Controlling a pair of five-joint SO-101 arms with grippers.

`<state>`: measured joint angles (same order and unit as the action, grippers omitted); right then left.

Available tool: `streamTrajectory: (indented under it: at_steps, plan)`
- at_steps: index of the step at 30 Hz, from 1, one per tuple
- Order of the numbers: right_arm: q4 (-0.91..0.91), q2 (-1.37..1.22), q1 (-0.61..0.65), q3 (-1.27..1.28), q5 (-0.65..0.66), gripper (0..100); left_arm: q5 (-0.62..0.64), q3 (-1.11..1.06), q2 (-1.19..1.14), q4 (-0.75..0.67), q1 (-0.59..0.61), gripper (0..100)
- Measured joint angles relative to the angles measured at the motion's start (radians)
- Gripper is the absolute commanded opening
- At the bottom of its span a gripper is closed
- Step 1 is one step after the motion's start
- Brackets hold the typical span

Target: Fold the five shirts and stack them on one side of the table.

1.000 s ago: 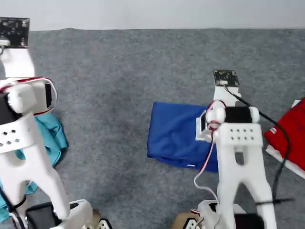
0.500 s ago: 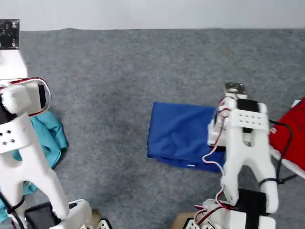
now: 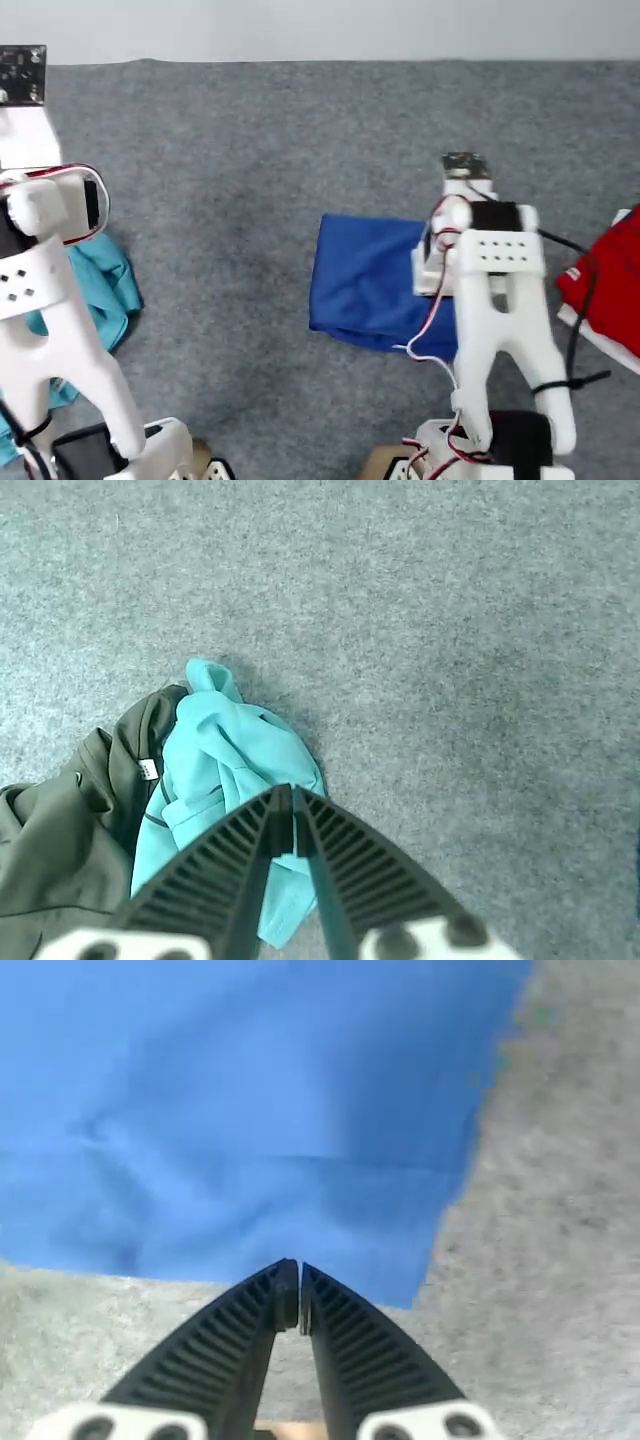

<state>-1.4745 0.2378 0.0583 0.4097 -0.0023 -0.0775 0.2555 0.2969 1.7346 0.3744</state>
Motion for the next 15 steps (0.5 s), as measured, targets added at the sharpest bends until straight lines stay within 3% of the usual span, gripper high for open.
streamTrajectory:
  at_steps: [4,15]
  plan:
    - [0.052,-0.114,-0.014,0.008,-0.005,0.9,0.000,0.000,0.000,0.000,0.000,2]
    - [0.077,-0.241,-0.259,0.086,0.124,0.9,0.000,0.000,0.000,0.000,0.000,2]
